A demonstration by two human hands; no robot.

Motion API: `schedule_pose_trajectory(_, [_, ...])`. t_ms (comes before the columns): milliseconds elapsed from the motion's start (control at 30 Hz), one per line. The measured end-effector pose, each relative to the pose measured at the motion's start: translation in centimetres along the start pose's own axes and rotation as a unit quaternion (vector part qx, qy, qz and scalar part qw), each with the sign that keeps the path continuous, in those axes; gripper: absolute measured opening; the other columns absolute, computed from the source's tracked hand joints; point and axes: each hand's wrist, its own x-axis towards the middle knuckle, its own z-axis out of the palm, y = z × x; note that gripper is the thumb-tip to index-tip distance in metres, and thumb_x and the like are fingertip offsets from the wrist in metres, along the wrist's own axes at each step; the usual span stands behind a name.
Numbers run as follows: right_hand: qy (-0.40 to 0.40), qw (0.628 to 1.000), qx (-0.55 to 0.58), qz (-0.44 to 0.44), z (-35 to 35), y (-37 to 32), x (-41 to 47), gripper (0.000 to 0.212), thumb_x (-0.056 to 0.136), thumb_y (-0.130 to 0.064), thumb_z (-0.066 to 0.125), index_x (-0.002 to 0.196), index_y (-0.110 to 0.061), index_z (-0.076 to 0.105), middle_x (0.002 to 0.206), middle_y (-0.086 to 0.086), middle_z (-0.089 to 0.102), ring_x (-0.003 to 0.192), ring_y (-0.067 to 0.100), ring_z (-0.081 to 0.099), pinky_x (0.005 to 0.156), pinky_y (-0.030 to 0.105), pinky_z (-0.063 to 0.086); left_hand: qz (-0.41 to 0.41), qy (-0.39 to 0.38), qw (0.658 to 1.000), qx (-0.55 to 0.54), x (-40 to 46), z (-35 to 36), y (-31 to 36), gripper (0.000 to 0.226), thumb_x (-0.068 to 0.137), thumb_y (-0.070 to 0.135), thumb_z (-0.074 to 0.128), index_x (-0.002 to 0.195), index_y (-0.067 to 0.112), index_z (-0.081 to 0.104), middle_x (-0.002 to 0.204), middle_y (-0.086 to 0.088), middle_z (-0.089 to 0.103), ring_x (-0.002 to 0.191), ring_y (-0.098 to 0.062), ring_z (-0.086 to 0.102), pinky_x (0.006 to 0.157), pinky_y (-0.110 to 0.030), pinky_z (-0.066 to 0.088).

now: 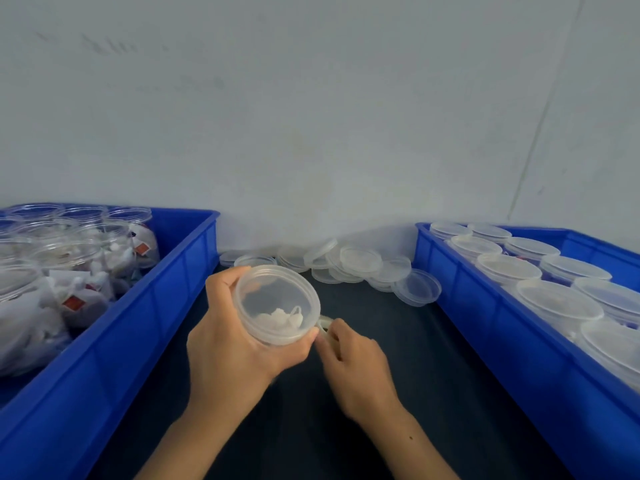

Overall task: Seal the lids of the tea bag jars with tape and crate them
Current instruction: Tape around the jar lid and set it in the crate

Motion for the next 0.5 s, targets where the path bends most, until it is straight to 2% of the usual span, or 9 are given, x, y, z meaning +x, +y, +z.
schedule_pose_trajectory(67, [0.013,1.000,-0.005,-0.009,0.2,0.1,0.0,0.036,0.100,-0.039,0.041,0.078,-0.013,0.051,0.072,0.000,0.060,0.065,0.015,0.051,0.056,0.025,0.033,-0.029,0.013,0.999,-0.028,0.1,0.0,-0.6,0.094,0.037,0.073,0.073,0.115,0.031,0.041,0.104,0.028,0.055,0.090,0.015,0.053,0.067,-0.008,0.038])
schedule_pose_trajectory(133, [0.022,0.999,-0.033,-0.027,0.6,0.4,0.0,0.037,0.100,-0.040,0.042,0.074,-0.014,0.051,0.072,-0.001,0.059,0.066,0.016,0.051,0.062,0.024,0.038,-0.061,0.028,0.995,-0.072,0.2,0.1,-1.1,0.089,0.036,0.071,0.072,0.112,0.035,0.042,0.104,0.026,0.058,0.095,0.014,0.055,0.069,-0.006,0.040])
schedule_pose_trajectory(167, [0.023,0.998,-0.054,-0.031,0.7,0.3,0.0,0.039,0.099,-0.041,0.042,0.069,-0.016,0.047,0.068,-0.001,0.056,0.063,0.016,0.048,0.064,0.026,0.039,-0.076,0.034,0.992,-0.096,0.3,0.1,-1.4,0.087,0.036,0.069,0.074,0.111,0.036,0.043,0.103,0.026,0.058,0.096,0.012,0.056,0.072,-0.008,0.042])
schedule_pose_trajectory(233, [0.033,0.991,-0.118,-0.054,1.1,-0.2,0.1,0.044,0.097,-0.043,0.046,0.060,-0.021,0.035,0.054,-0.003,0.044,0.050,0.014,0.035,0.059,0.027,0.033,-0.098,0.044,0.985,-0.135,0.4,0.1,-2.1,0.083,0.037,0.065,0.078,0.107,0.036,0.045,0.101,0.027,0.059,0.096,0.008,0.058,0.077,-0.019,0.047])
schedule_pose_trajectory(300, [0.083,0.977,-0.163,-0.107,1.6,-0.2,0.1,0.042,0.088,-0.044,0.057,0.056,-0.022,0.040,0.045,-0.005,0.045,0.042,0.009,0.030,0.053,0.024,0.027,-0.108,0.050,0.982,-0.149,0.3,0.2,-2.4,0.077,0.037,0.063,0.080,0.102,0.039,0.046,0.101,0.029,0.059,0.095,0.006,0.060,0.078,-0.024,0.048])
schedule_pose_trajectory(333, [0.075,0.975,-0.173,-0.116,2.0,-0.2,0.2,0.039,0.087,-0.046,0.056,0.060,-0.019,0.046,0.049,-0.003,0.053,0.044,0.009,0.038,0.055,0.023,0.027,-0.111,0.052,0.981,-0.151,0.3,0.2,-2.5,0.077,0.036,0.062,0.080,0.101,0.039,0.047,0.101,0.029,0.060,0.094,0.006,0.060,0.078,-0.025,0.048])
schedule_pose_trajectory(400, [0.006,0.984,-0.152,-0.092,2.8,0.1,0.0,0.035,0.096,-0.049,0.044,0.077,-0.020,0.047,0.075,0.002,0.066,0.066,0.015,0.051,0.066,0.025,0.026,-0.123,0.049,0.978,-0.163,0.4,0.2,-2.8,0.078,0.036,0.062,0.080,0.104,0.037,0.050,0.101,0.024,0.062,0.094,0.003,0.062,0.078,-0.028,0.051])
schedule_pose_trajectory(500, [-0.018,0.986,-0.150,-0.065,3.3,0.7,0.2,0.028,0.098,-0.041,0.040,0.099,-0.019,0.056,0.108,0.002,0.062,0.094,0.017,0.049,0.079,0.026,0.029,-0.144,0.019,0.972,-0.184,0.8,0.2,-3.2,0.090,0.039,0.056,0.084,0.114,0.012,0.059,0.105,0.000,0.068,0.098,-0.015,0.067,0.085,-0.046,0.055])
